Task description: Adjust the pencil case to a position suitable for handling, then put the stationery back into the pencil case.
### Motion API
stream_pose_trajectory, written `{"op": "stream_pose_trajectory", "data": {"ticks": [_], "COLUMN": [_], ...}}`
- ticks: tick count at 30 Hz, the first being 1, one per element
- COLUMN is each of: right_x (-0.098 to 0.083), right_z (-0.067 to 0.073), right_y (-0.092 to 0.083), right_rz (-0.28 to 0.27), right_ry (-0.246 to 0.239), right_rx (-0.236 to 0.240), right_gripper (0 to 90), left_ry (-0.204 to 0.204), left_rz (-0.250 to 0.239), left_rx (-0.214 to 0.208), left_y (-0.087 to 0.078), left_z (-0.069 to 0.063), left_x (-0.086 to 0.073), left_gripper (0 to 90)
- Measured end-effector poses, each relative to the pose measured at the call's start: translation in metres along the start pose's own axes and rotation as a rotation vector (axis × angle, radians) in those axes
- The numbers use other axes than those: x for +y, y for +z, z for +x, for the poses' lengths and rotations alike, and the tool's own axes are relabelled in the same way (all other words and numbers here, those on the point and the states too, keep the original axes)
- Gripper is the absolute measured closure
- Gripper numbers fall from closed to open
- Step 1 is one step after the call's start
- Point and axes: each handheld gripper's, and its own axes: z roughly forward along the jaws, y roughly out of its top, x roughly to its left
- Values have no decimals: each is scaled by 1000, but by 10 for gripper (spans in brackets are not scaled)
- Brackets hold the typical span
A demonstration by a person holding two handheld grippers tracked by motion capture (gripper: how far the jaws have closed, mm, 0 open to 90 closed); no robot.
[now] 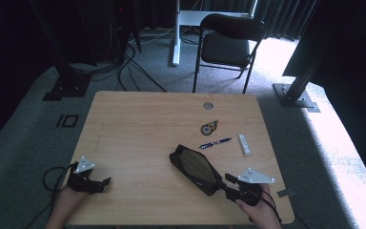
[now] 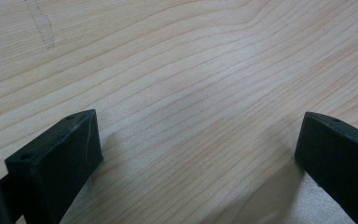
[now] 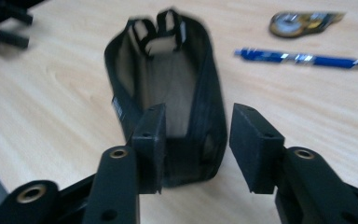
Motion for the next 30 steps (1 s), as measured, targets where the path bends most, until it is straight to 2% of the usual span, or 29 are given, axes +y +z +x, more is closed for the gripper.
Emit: {"op": "stream_pose_trajectory", "data": {"ticks": [6,14,19,24,30], "right_x": [7,18,20,21,23], "right_z": [-6,-24,-42,-61,-88], "right_y": [-5,-4,2,12,22], "right_rz": [-31,-63,-88,-104,-91], "right_ry": [1,-10,24,50,88], "right_rx": [-26,-104,-142,-204,-264], "right_gripper": [501,477,469,470,469], "left_ry": [-1,-1,0,0,1], "left_rz": [0,0,0,0,0], "left_rx": [0,0,0,0,0], "left_y": [0,0,0,0,0], "left_z": [0,0,0,0,0], "left_x": [0,0,0,0,0], "left_gripper": [6,6,7,6,6]}}
